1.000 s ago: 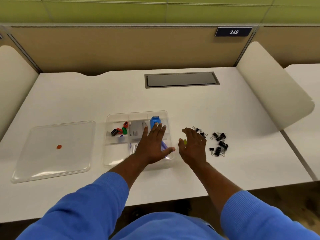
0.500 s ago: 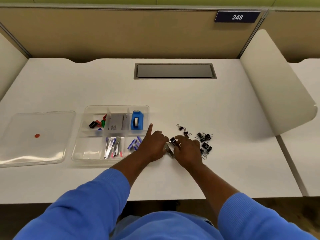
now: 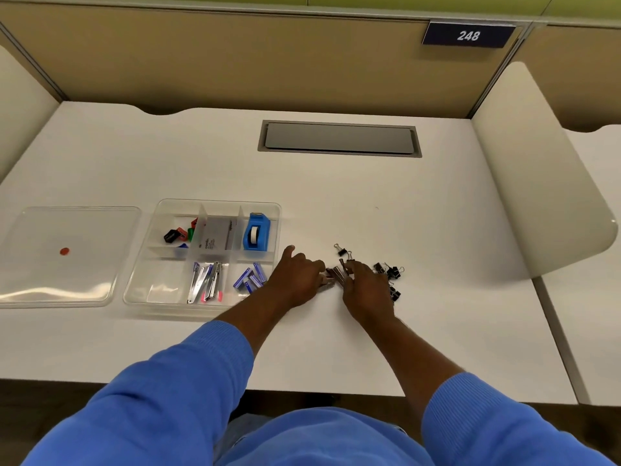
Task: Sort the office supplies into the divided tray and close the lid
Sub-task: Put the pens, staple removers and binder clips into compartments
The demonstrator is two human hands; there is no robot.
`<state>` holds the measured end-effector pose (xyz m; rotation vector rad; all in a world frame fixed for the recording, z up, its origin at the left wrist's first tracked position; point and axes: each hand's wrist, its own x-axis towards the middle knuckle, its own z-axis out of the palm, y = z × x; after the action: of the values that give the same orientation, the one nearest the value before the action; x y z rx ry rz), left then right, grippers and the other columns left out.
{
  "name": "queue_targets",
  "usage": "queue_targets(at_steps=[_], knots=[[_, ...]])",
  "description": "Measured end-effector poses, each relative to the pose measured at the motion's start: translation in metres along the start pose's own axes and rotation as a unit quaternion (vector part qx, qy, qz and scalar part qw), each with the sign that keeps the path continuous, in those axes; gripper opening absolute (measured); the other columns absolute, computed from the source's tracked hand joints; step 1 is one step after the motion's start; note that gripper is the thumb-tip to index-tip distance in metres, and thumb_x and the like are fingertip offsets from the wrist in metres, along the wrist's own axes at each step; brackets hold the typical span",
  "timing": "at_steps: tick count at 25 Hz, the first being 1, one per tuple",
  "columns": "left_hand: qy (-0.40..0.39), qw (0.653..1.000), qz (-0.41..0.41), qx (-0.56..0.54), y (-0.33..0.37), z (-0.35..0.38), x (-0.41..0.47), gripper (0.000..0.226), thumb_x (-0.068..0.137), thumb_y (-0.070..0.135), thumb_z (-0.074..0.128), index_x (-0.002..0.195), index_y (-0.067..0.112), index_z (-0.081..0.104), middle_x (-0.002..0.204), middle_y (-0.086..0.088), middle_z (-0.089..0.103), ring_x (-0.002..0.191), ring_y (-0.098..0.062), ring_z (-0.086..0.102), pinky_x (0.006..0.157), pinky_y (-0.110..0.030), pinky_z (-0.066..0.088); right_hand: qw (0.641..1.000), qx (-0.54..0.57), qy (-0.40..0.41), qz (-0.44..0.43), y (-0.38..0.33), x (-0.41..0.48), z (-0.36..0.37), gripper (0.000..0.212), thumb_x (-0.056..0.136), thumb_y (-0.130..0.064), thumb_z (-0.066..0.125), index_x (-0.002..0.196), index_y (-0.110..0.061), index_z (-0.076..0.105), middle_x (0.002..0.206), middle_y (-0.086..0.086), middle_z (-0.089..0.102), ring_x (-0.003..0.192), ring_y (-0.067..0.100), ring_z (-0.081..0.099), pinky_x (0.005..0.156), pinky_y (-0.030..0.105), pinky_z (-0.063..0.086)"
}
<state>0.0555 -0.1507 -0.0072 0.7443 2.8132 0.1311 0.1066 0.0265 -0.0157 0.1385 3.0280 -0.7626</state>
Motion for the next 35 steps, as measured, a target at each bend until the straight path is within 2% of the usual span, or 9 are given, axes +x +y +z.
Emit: queue_targets(at_steps=[3,5,7,9,16,21,27,33,35], knots=[[0.001,0.999,-0.015,0.039,0.003,0.001,0.004,0.030,0.100,0.038,0.042,0.110,0.020,0.064,0.105,-0.002,0.068,0.104,-0.024,0.058,0.106,-0.044,0.022,1.000,-0.009,0.005,-0.001,0.005,0.002,0.001,0.031,0.091,-0.020,0.055,0.121,-0.015,0.062,0.110,0.003,0.068,0.103,0.026,0.062,0.093,0.039,0.037],[0.008,0.999,-0.025,0.041,0.007,0.002,0.005,0.035,0.096,0.049,0.045,0.103,0.020,0.064,0.102,-0.001,0.067,0.100,-0.024,0.059,0.101,-0.043,0.026,1.000,-0.011,0.003,-0.013,0.009,0.003,0.002,0.034,0.088,-0.027,0.061,0.120,-0.016,0.062,0.109,0.001,0.067,0.100,0.025,0.063,0.092,0.039,0.037],[0.004,0.999,-0.036,0.039,0.011,0.003,0.005,0.049,0.085,0.063,0.052,0.108,0.021,0.063,0.105,-0.001,0.066,0.102,-0.023,0.059,0.100,-0.043,0.028,0.999,-0.026,-0.011,-0.016,0.010,0.005,0.001,0.041,0.084,-0.035,0.066,0.121,-0.018,0.060,0.112,0.000,0.065,0.101,0.024,0.063,0.095,0.039,0.037],[-0.009,0.997,-0.051,0.050,0.013,0.004,0.004,0.059,0.078,0.067,0.057,0.112,0.019,0.061,0.108,-0.002,0.064,0.103,-0.024,0.058,0.100,-0.044,0.029,0.999,-0.039,-0.024,-0.017,0.009,0.007,0.002,0.045,0.083,-0.040,0.068,0.122,-0.019,0.059,0.113,-0.001,0.065,0.101,0.023,0.063,0.096,0.039,0.037],[-0.001,0.995,-0.097,0.033,0.014,-0.003,0.002,0.027,0.087,0.044,0.055,0.089,0.018,0.063,0.090,-0.003,0.068,0.084,-0.023,0.062,0.096,-0.041,0.032,0.999,-0.053,-0.005,0.001,0.001,0.009,0.004,0.041,0.082,-0.032,0.063,0.120,-0.017,0.058,0.108,0.002,0.067,0.100,0.026,0.062,0.093,0.038,0.033],[0.080,0.987,-0.124,-0.064,0.006,-0.022,-0.001,0.028,0.086,0.048,0.054,0.083,0.021,0.063,0.081,0.002,0.066,0.074,-0.019,0.059,0.077,-0.036,0.029,0.996,-0.031,0.084,-0.009,-0.016,0.011,-0.001,0.034,0.080,-0.027,0.062,0.113,-0.019,0.060,0.100,-0.001,0.067,0.089,0.026,0.064,0.085,0.039,0.038],[0.149,0.970,-0.134,-0.141,-0.026,-0.054,-0.016,0.032,0.085,0.051,0.057,0.086,0.021,0.066,0.079,0.003,0.066,0.072,-0.020,0.060,0.079,-0.037,0.040,0.984,0.025,0.174,-0.021,-0.064,0.016,-0.001,0.033,0.081,-0.034,0.057,0.113,-0.026,0.059,0.100,-0.007,0.065,0.089,0.019,0.064,0.082,0.037,0.038],[0.176,0.963,-0.155,-0.135,-0.097,-0.070,-0.067,0.028,0.084,0.052,0.061,0.085,0.024,0.064,0.077,0.005,0.064,0.071,-0.017,0.059,0.080,-0.035,0.040,0.984,0.066,0.164,-0.032,-0.142,0.011,0.026,0.036,0.082,-0.029,0.066,0.115,-0.032,0.054,0.104,-0.010,0.066,0.089,0.014,0.064,0.083,0.029,0.030],[0.172,0.959,-0.171,-0.149,-0.128,-0.069,-0.089,0.028,0.082,0.050,0.065,0.086,0.021,0.066,0.081,0.003,0.066,0.074,-0.018,0.062,0.078,-0.035,0.046,0.987,0.067,0.143,-0.040,-0.170,0.005,0.041,0.035,0.084,-0.029,0.067,0.117,-0.031,0.055,0.105,-0.010,0.066,0.090,0.012,0.064,0.082,0.027,0.027]])
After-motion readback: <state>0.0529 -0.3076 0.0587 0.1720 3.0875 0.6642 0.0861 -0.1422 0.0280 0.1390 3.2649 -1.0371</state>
